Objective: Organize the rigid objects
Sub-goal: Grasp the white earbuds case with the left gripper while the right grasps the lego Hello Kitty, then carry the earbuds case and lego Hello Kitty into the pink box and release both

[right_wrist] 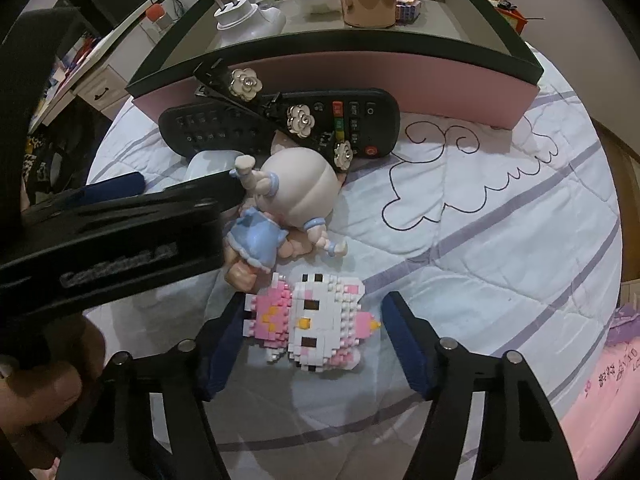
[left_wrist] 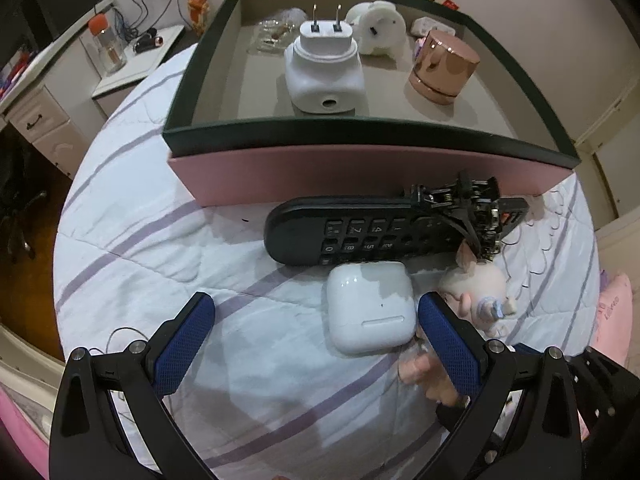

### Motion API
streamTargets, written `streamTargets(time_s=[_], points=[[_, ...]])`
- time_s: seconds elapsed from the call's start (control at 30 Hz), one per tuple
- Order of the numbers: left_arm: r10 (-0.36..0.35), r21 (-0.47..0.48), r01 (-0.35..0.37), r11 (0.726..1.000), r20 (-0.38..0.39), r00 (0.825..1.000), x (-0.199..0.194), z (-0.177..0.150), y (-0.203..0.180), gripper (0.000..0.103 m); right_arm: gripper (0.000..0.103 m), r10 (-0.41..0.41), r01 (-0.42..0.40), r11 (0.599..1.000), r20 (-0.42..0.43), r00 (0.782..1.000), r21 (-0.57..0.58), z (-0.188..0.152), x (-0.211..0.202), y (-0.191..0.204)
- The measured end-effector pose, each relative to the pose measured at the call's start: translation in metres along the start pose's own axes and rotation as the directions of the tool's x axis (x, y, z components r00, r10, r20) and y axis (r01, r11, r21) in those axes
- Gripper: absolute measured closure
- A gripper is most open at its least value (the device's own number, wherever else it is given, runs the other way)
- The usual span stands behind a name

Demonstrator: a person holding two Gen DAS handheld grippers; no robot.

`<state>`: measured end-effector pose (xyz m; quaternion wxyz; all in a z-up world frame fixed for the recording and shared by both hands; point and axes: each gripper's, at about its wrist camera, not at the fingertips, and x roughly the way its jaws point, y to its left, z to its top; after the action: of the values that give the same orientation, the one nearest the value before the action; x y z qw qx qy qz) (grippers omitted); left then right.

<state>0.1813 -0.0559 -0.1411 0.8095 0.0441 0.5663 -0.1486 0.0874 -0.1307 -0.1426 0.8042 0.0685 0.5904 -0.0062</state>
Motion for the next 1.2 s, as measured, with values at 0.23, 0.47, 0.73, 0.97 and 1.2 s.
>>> streamTargets(time_s=[0.23,0.47,0.73,0.97,1.2], points=[[0.049,-0.003,-0.049,0.999,0.037,0.998,0.011,0.001,-0.005,0.0,0.03,-0.039,0.039,0.999,0.014,0.999,-0.024,0.004,0.006,0.009],[0.052,0.053,-0.056,0.997,0.067,0.996,0.008,-0.008,-0.004,0.007,0.04,-0.048,0.048,0.998,0.023,0.999,-0.032,0.005,0.007,0.012],[0.034,0.05,-0.039,0.998,0.085,0.996,-0.01,-0.013,0.007,0.05,0.04,-0.034,0.034,0.999,0.024,0.999,-0.006,0.006,-0.002,0.004],[0.012,0.04,-0.016,0.999,0.078,0.997,-0.018,-0.016,0.015,0.059,0.04,-0.031,0.03,0.999,0.03,0.999,0.019,0.006,-0.018,-0.01],[0.004,0.023,-0.006,1.0,0.092,0.996,-0.028,-0.018,0.026,0.059,0.04,-0.02,0.018,0.999,0.035,0.999,0.04,0.007,-0.025,-0.017]])
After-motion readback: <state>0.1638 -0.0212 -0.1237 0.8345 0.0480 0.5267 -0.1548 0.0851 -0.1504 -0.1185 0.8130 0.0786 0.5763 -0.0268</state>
